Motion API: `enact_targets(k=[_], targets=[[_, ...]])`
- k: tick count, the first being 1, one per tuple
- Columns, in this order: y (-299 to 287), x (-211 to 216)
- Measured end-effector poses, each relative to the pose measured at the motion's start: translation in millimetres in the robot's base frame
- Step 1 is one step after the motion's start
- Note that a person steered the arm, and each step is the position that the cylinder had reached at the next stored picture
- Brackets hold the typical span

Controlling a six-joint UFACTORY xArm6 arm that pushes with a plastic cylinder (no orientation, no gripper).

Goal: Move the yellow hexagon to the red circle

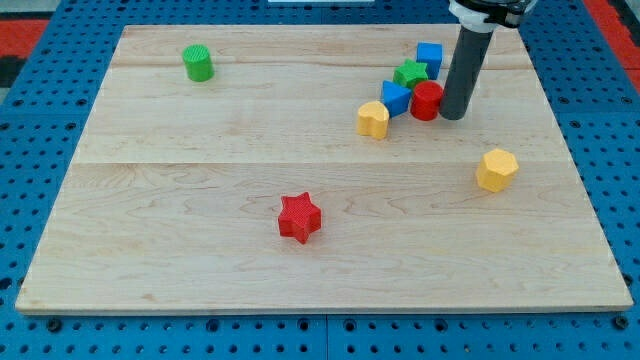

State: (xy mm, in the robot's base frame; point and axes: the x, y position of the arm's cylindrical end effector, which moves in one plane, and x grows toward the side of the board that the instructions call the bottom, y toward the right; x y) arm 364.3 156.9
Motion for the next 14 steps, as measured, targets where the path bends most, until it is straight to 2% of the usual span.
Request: enact_targets(k=[3, 6, 7, 8, 10, 14], targets=[[2, 8], [-1, 119], [17, 137], [47, 137], [45, 123], [42, 53]])
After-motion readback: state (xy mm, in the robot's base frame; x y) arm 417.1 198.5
